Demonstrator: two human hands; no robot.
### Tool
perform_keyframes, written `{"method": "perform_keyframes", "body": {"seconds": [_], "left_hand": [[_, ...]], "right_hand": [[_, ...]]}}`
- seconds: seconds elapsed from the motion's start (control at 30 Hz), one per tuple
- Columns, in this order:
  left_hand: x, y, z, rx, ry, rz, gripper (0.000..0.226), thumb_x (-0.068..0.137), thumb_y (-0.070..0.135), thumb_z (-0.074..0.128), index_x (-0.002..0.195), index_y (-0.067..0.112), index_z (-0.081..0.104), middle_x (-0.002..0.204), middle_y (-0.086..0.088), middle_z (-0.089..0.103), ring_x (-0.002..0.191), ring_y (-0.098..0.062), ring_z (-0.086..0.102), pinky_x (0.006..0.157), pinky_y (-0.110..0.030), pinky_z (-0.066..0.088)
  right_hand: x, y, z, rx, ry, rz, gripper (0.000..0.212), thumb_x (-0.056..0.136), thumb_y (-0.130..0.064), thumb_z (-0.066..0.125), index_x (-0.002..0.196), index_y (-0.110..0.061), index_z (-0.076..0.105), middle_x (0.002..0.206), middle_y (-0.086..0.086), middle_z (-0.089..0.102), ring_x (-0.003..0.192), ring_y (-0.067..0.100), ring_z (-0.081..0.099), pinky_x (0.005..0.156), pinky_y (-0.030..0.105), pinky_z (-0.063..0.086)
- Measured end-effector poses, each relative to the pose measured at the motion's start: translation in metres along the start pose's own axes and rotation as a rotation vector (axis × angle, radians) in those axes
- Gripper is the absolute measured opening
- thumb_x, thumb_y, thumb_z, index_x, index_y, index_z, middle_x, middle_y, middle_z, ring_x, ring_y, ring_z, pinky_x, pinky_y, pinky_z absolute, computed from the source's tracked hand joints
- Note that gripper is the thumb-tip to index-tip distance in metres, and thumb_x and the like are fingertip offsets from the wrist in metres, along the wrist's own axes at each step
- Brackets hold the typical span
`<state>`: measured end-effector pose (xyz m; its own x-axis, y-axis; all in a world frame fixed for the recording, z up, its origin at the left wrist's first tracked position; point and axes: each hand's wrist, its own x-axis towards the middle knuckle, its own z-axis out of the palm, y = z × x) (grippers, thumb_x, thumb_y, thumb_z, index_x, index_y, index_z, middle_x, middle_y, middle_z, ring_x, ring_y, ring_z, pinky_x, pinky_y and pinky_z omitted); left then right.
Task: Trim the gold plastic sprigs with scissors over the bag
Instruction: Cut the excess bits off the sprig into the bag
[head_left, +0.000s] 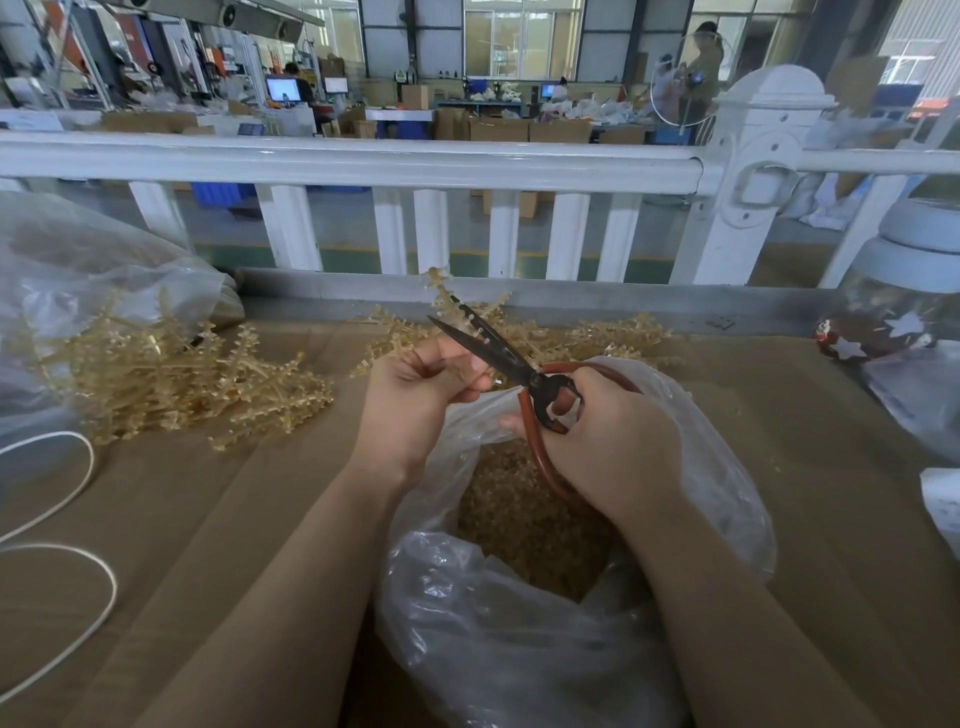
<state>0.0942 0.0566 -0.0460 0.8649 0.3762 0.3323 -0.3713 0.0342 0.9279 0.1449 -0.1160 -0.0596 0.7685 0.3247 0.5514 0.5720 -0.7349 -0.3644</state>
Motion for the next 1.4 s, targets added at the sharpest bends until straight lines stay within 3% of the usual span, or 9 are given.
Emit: {"method": "perform_keyframes", "body": {"seconds": [0.17, 0.33, 0.5, 0.6, 0.87, 1.0, 1.17, 1.3, 1.4], "left_hand": [[0.0007, -0.0006, -0.0011, -0.03, -0.028, 0.006, 0.013, 0.091, 0.0, 0.064, 0.09, 0.008, 0.074, 0.075, -0.006, 0.07, 0.071, -0.015, 0.063, 0.076, -0.03, 0.052], [0.0023, -0.0023, -0.0037, -0.049, -0.057, 0.016, 0.012, 0.091, -0.001, 0.062, 0.088, 0.004, 0.072, 0.074, -0.005, 0.07, 0.072, -0.015, 0.062, 0.076, -0.03, 0.052], [0.0024, -0.0049, -0.005, -0.041, -0.112, 0.012, 0.01, 0.093, -0.003, 0.06, 0.093, 0.002, 0.069, 0.078, -0.004, 0.069, 0.076, -0.015, 0.062, 0.078, -0.028, 0.051], [0.0013, -0.0037, -0.0032, -0.034, -0.17, -0.004, 0.014, 0.093, -0.002, 0.058, 0.093, 0.007, 0.069, 0.078, -0.001, 0.068, 0.076, -0.015, 0.06, 0.077, -0.027, 0.05], [0.0008, -0.0007, -0.0012, -0.061, -0.218, 0.006, 0.016, 0.094, -0.003, 0.055, 0.094, 0.006, 0.068, 0.076, 0.003, 0.068, 0.075, -0.01, 0.06, 0.075, -0.022, 0.05], [0.0004, -0.0004, -0.0009, -0.08, -0.211, -0.017, 0.014, 0.093, -0.002, 0.056, 0.094, 0.006, 0.067, 0.077, 0.003, 0.068, 0.075, -0.011, 0.06, 0.076, -0.024, 0.05], [0.0009, -0.0003, 0.0002, -0.177, -0.16, -0.052, 0.007, 0.087, 0.004, 0.06, 0.091, 0.004, 0.065, 0.076, -0.003, 0.065, 0.073, -0.013, 0.058, 0.076, -0.027, 0.049], [0.0026, 0.0023, -0.002, -0.326, -0.052, -0.116, 0.012, 0.077, 0.005, 0.067, 0.089, 0.005, 0.064, 0.077, -0.006, 0.067, 0.069, -0.014, 0.062, 0.072, -0.024, 0.053], [0.001, 0.0041, 0.0015, -0.232, -0.069, -0.158, 0.019, 0.073, 0.005, 0.07, 0.091, 0.003, 0.065, 0.078, -0.008, 0.07, 0.068, -0.014, 0.066, 0.065, -0.021, 0.054]], "right_hand": [[-0.0007, 0.0018, 0.0019, 0.057, 0.02, -0.016, 0.052, 0.076, -0.079, 0.048, 0.078, -0.028, 0.055, 0.062, -0.022, 0.045, 0.054, -0.007, 0.042, 0.052, 0.009, 0.033], [0.0004, 0.004, 0.0046, 0.054, 0.01, -0.017, 0.053, 0.077, -0.077, 0.051, 0.075, -0.025, 0.058, 0.062, -0.017, 0.053, 0.055, 0.0, 0.049, 0.054, 0.02, 0.047], [-0.0003, 0.0043, 0.0045, 0.032, 0.0, -0.011, 0.042, 0.081, -0.069, 0.066, 0.079, -0.03, 0.05, 0.069, -0.019, 0.054, 0.057, -0.002, 0.044, 0.054, 0.008, 0.033], [-0.0006, 0.0027, 0.0034, 0.048, 0.007, -0.029, 0.043, 0.079, -0.072, 0.066, 0.082, -0.032, 0.049, 0.072, -0.021, 0.053, 0.059, -0.001, 0.046, 0.054, 0.011, 0.038], [0.0003, 0.0022, 0.0039, 0.07, -0.003, -0.025, 0.042, 0.079, -0.071, 0.068, 0.082, -0.031, 0.056, 0.074, -0.021, 0.054, 0.059, -0.006, 0.046, 0.058, 0.006, 0.032], [0.0012, 0.0045, 0.0069, 0.093, -0.009, -0.01, 0.049, 0.077, -0.077, 0.061, 0.085, -0.028, 0.064, 0.073, -0.019, 0.059, 0.061, -0.005, 0.049, 0.057, 0.004, 0.031], [0.0009, 0.0041, 0.0072, 0.116, -0.034, -0.002, 0.039, 0.08, -0.073, 0.064, 0.084, -0.034, 0.059, 0.073, -0.02, 0.058, 0.067, -0.003, 0.056, 0.059, 0.006, 0.034], [0.0003, 0.0013, 0.0046, 0.248, -0.025, 0.059, 0.042, 0.076, -0.075, 0.063, 0.079, -0.033, 0.062, 0.071, -0.02, 0.062, 0.067, -0.001, 0.059, 0.058, 0.01, 0.041], [0.0023, -0.0016, 0.0018, 0.491, 0.018, 0.16, 0.038, 0.075, -0.067, 0.069, 0.07, -0.03, 0.063, 0.067, -0.023, 0.063, 0.065, -0.001, 0.06, 0.059, 0.011, 0.044]]}}
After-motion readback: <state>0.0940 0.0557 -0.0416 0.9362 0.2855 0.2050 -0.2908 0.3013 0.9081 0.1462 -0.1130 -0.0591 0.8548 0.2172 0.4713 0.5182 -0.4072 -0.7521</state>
